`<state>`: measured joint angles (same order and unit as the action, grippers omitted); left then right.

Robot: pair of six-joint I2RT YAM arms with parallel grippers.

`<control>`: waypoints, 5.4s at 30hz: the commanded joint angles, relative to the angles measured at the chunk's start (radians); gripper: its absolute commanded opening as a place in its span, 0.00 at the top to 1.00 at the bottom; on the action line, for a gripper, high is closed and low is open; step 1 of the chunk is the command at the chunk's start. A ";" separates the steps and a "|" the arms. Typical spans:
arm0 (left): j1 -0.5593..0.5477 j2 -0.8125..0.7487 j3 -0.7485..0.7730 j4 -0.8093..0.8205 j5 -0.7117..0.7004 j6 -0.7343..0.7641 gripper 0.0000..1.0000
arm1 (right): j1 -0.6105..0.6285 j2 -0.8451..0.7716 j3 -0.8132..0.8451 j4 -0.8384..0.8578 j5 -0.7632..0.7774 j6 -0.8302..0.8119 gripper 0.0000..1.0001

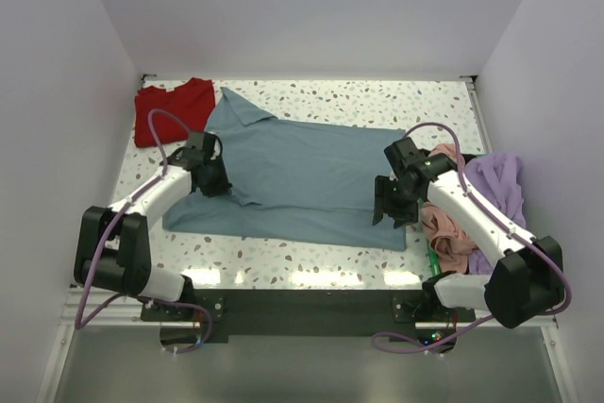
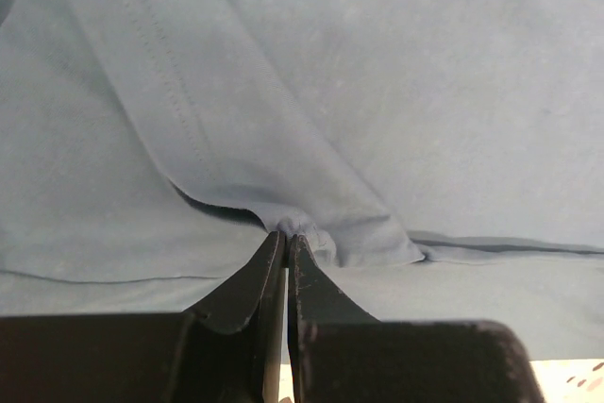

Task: Fold and stack the t-shirts
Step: Fold the tshirt

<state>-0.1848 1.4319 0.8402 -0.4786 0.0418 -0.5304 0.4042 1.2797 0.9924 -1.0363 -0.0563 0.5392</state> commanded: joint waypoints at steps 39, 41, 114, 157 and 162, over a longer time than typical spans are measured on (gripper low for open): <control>-0.124 0.372 0.367 0.112 0.153 -0.029 0.74 | 0.007 0.056 0.014 0.019 -0.004 0.002 0.41; -0.124 0.361 0.373 0.124 0.168 -0.042 0.53 | 0.005 0.061 0.020 0.021 0.004 -0.002 0.41; 0.047 -0.292 -0.190 0.135 0.047 -0.154 0.00 | 0.096 0.254 0.086 0.153 -0.005 -0.024 0.41; -0.010 -0.376 -0.471 0.115 0.038 -0.249 0.00 | 0.104 0.227 -0.284 0.335 -0.022 0.051 0.42; -0.021 -0.413 -0.460 0.066 0.004 -0.292 0.00 | 0.110 0.198 -0.299 0.326 -0.030 0.065 0.42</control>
<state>-0.1951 1.0248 0.3927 -0.2512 0.0975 -0.7773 0.5034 1.4628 0.7593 -0.6430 -0.0982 0.5861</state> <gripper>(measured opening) 0.997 0.582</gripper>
